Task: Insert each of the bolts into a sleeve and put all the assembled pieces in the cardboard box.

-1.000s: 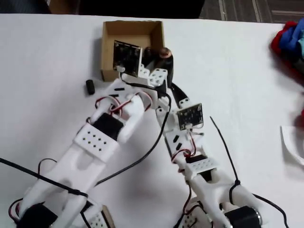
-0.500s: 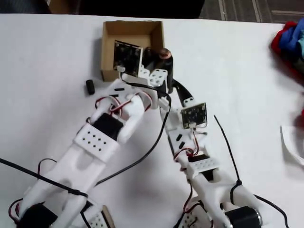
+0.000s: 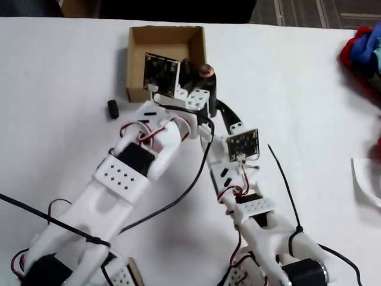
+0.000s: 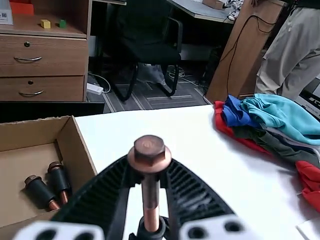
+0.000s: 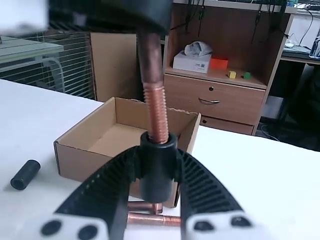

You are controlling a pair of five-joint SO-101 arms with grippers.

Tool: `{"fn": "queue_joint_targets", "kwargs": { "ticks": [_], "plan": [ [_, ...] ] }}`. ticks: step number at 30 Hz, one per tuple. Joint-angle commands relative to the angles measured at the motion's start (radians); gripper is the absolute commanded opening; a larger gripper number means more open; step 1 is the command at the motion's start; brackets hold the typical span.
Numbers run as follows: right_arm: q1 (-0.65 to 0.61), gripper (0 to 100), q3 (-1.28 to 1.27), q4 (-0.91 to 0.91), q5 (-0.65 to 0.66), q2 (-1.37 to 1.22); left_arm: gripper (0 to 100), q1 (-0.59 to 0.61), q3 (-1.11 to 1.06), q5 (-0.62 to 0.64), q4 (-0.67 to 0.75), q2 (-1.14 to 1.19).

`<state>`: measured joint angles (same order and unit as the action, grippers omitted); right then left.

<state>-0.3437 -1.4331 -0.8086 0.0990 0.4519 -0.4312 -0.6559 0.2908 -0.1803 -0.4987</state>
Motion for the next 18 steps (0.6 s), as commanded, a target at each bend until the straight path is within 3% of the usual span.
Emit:
{"fn": "queue_joint_targets", "kwargs": {
  "ticks": [1, 5, 11, 18],
  "plan": [
    [0.008, 2.1, 0.025, -0.027, 0.008, 0.005, 3, -0.023, 0.007, 0.005, -0.002, 0.0],
    [0.008, 2.1, 0.025, -0.027, 0.008, 0.007, 3, -0.037, 0.013, 0.0, -0.002, 0.063],
    [0.013, 2.1, 0.025, -0.027, 0.055, 0.007, 3, -0.055, 0.018, -0.129, 0.0, 0.127],
    [0.01, 2.1, 0.025, -0.027, 0.092, 0.007, 3, -0.048, 0.018, -0.135, -0.002, 0.127]
  ]
}}
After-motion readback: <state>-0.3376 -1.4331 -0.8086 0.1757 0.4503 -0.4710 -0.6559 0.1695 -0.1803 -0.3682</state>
